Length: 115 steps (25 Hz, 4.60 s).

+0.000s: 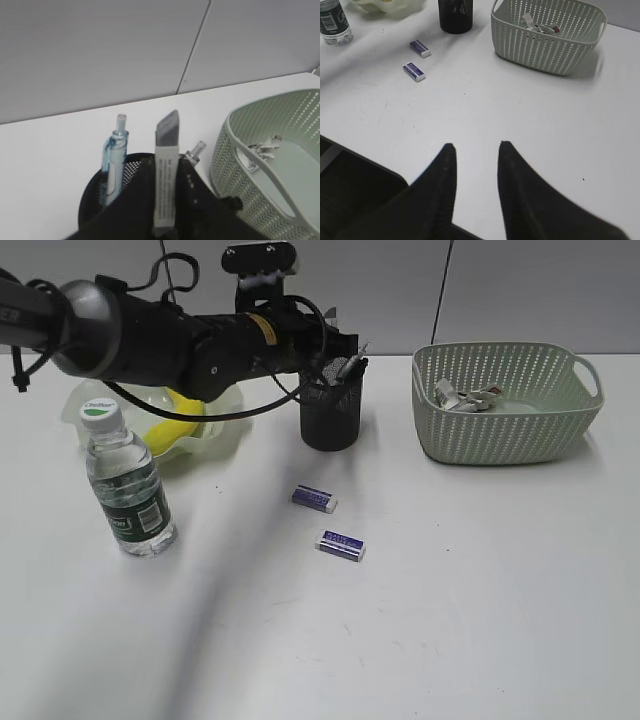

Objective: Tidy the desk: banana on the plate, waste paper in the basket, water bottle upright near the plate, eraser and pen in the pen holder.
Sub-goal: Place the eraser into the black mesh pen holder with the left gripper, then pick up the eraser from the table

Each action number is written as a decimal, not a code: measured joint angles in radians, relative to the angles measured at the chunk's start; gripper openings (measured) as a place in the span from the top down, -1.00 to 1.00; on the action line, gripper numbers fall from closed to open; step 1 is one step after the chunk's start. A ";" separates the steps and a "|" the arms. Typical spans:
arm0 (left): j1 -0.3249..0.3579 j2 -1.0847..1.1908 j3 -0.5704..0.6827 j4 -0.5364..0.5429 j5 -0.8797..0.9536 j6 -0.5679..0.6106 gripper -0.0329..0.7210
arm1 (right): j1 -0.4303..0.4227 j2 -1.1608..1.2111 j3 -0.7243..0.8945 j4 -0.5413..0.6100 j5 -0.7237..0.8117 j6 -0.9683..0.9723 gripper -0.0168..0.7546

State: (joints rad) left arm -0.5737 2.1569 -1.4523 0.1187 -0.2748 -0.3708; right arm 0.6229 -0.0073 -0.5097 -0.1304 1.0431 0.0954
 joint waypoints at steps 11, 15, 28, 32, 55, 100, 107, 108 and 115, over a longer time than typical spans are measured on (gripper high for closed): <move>0.000 0.053 0.000 -0.007 -0.062 -0.001 0.04 | 0.000 0.000 0.000 0.000 0.000 0.000 0.33; 0.000 0.009 0.003 -0.007 -0.027 -0.001 -0.10 | 0.000 0.000 0.000 0.000 0.000 0.000 0.33; 0.000 -0.508 0.003 -0.009 0.821 0.008 0.01 | 0.000 0.000 0.000 0.000 0.000 0.000 0.33; 0.000 -0.651 0.002 -0.008 1.116 0.047 0.05 | 0.000 0.000 0.000 0.000 0.000 0.000 0.33; 0.000 -1.867 0.742 -0.050 1.445 0.167 0.19 | 0.000 0.000 0.000 0.001 -0.001 0.000 0.33; -0.001 -2.163 0.913 -0.057 1.336 0.240 0.20 | 0.115 2.197 -1.022 0.078 -0.201 -0.475 -0.15; -0.001 -2.163 0.913 -0.057 1.336 0.240 0.20 | 0.101 2.270 -1.093 0.103 -0.165 -0.473 -0.15; -0.001 -2.163 0.913 -0.057 1.336 0.240 0.20 | 0.094 2.273 -1.094 0.116 -0.156 -0.473 -0.15; -0.001 -2.163 0.913 -0.057 1.336 0.240 0.20 | 0.057 2.288 -1.097 0.148 -0.125 -0.474 -0.13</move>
State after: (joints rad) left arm -0.5746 -0.0058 -0.5394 0.0616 1.0614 -0.1305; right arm 0.6798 2.2803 -1.6069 0.0180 0.9184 -0.3788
